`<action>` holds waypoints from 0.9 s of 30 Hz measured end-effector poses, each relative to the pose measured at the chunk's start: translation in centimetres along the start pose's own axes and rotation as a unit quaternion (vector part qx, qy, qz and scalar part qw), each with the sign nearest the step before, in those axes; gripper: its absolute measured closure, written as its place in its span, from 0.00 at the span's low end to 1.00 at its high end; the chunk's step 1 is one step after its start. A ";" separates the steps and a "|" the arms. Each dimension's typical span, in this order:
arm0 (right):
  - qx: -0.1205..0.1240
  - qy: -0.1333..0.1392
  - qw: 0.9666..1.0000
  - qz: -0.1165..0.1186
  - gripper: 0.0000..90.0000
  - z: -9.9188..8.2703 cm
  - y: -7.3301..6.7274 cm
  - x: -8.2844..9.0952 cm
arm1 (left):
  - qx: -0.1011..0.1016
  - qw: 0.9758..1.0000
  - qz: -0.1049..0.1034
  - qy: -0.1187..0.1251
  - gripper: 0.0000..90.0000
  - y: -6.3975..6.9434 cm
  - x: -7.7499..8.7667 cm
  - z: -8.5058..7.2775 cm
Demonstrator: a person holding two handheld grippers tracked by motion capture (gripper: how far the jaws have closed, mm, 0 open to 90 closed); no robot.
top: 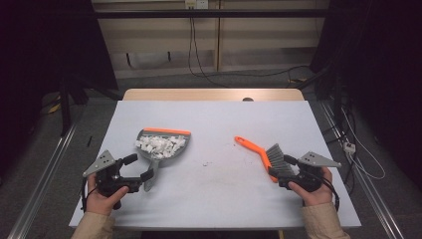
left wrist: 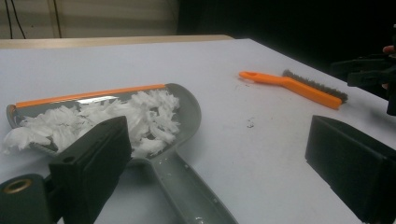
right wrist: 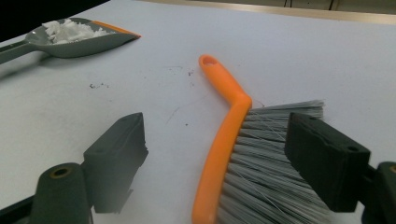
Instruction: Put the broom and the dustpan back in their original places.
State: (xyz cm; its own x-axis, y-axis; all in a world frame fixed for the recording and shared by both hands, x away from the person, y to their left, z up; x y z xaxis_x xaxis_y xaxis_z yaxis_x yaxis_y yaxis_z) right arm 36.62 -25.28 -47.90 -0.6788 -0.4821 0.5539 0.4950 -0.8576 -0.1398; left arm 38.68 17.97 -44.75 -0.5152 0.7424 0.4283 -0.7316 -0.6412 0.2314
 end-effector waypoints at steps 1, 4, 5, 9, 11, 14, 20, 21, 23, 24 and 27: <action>0.001 0.000 1.000 0.000 0.23 0.0 0.0 0.0 | -0.001 1.000 0.000 0.000 0.07 0.0 0.0 -0.1; 0.004 0.000 1.000 0.004 0.23 -0.1 -0.1 0.2 | -0.004 1.000 0.002 -0.006 0.07 -0.2 0.1 -0.4; 0.004 0.000 1.000 0.003 0.23 -0.1 -0.1 0.2 | -0.002 1.000 -0.001 -0.005 0.07 -0.2 0.1 -0.5; 0.009 -0.005 1.000 0.004 0.23 -0.4 -0.1 0.2 | -0.007 1.000 0.001 -0.012 0.07 -0.3 0.2 -1.0; 0.010 -0.004 1.000 0.006 0.23 -0.5 -0.1 0.4 | -0.010 1.000 0.003 -0.017 0.07 -0.4 0.4 -1.2; 0.008 -0.003 1.000 0.002 0.23 -0.6 0.1 0.6 | -0.012 1.000 0.006 -0.016 0.07 -0.6 0.8 -1.4; 0.008 -0.004 1.000 0.005 0.21 -1.0 0.2 0.9 | -0.013 1.000 0.014 -0.007 0.06 -0.9 1.2 -1.4; 0.008 -0.004 1.000 0.005 0.21 -1.0 0.2 0.9 | -0.014 1.000 0.016 -0.005 0.06 -0.9 1.3 -1.3; 0.007 0.000 1.000 0.003 0.21 -1.1 0.4 1.1 | -0.015 1.000 0.016 -0.002 0.06 -0.8 1.3 -1.2; 0.008 0.000 1.000 0.002 0.21 -1.1 0.4 1.1 | -0.016 1.000 0.015 -0.001 0.06 -0.7 1.3 -1.2; 0.015 -0.003 1.000 -0.001 0.21 -1.2 0.3 1.1 | -0.018 1.000 0.016 -0.002 0.06 -0.6 1.2 -1.2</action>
Point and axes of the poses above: each handheld gripper's, and its own axes: x roughly backward along the jaws, z roughly out of its top, y roughly to its right, the point moved 9 cm from there along -x, roughly forward along the jaws, and after that the axes turned 8 degrees about -y, right-handed, at the moved point
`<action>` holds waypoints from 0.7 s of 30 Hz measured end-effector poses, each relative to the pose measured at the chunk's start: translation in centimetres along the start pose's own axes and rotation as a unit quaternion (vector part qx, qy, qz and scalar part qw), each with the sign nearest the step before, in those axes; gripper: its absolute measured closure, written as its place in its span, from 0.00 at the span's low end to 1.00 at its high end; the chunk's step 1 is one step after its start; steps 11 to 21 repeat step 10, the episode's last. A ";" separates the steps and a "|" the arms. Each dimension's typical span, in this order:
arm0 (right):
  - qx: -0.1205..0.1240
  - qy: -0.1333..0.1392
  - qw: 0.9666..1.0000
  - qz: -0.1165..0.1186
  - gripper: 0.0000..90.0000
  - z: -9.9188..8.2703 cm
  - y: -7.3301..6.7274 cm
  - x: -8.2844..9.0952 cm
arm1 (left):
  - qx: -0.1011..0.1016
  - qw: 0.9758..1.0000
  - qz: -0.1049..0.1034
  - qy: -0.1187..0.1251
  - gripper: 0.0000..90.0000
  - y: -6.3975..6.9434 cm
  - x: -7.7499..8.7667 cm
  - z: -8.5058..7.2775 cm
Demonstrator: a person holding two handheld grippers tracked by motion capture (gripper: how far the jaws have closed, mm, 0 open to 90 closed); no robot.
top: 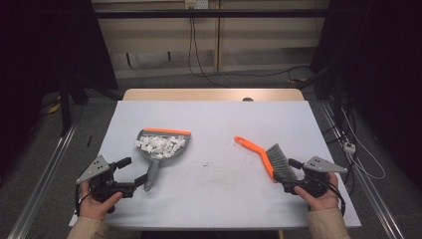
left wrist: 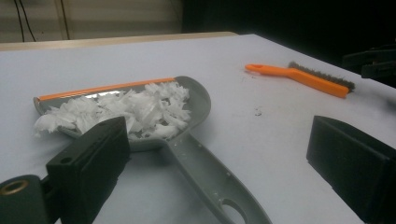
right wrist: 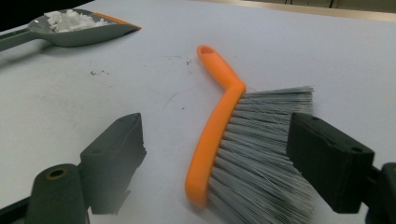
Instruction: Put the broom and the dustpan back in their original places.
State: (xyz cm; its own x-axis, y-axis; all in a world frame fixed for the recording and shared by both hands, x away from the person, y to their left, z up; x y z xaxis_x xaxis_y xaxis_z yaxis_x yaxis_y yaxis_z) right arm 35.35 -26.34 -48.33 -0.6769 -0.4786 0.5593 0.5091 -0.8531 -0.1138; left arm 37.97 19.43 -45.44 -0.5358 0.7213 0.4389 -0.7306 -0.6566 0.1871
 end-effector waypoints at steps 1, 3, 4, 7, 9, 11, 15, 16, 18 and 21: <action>0.002 -0.001 1.000 -0.001 0.21 0.0 0.0 0.0 | -0.003 1.000 0.000 -0.001 0.06 0.0 0.0 0.0; 0.002 -0.001 1.000 -0.001 0.21 0.0 -0.1 0.0 | -0.002 1.000 0.002 0.001 0.06 0.0 -0.1 0.1; 0.004 -0.001 1.000 -0.001 0.21 0.0 -0.1 0.0 | -0.002 1.000 0.002 0.000 0.06 0.0 -0.1 0.1; 0.005 -0.003 1.000 -0.004 0.21 0.0 -0.2 -0.1 | 0.001 1.000 0.002 -0.001 0.06 0.0 -0.2 0.0; 0.010 -0.004 1.000 -0.003 0.21 -0.1 -0.2 -0.1 | 0.000 1.000 0.000 -0.003 0.06 0.0 -0.3 0.0; 0.010 -0.003 1.000 -0.005 0.20 0.0 -0.2 -0.1 | 0.000 1.000 0.000 -0.006 0.06 0.0 -0.3 -0.1; 0.010 -0.003 1.000 -0.005 0.20 0.0 -0.2 -0.1 | 0.000 1.000 0.000 -0.006 0.06 0.0 -0.3 -0.1; 0.010 -0.003 1.000 -0.005 0.20 0.0 -0.2 -0.1 | 0.000 1.000 0.000 -0.006 0.06 0.0 -0.3 -0.1; 0.010 -0.003 1.000 -0.005 0.20 0.0 -0.2 -0.1 | 0.000 1.000 0.000 -0.006 0.06 0.0 -0.3 -0.1; 0.010 -0.003 1.000 -0.005 0.20 0.0 -0.2 -0.1 | 0.000 1.000 0.000 -0.006 0.06 0.0 -0.3 -0.1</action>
Point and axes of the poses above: each handheld gripper's, and its own axes: x roughly backward along the jaws, z roughly out of its top, y roughly to its right, the point moved 9 cm from there along -x, roughly forward along the jaws, and after that the axes turned 8 degrees about -y, right-handed, at the moved point
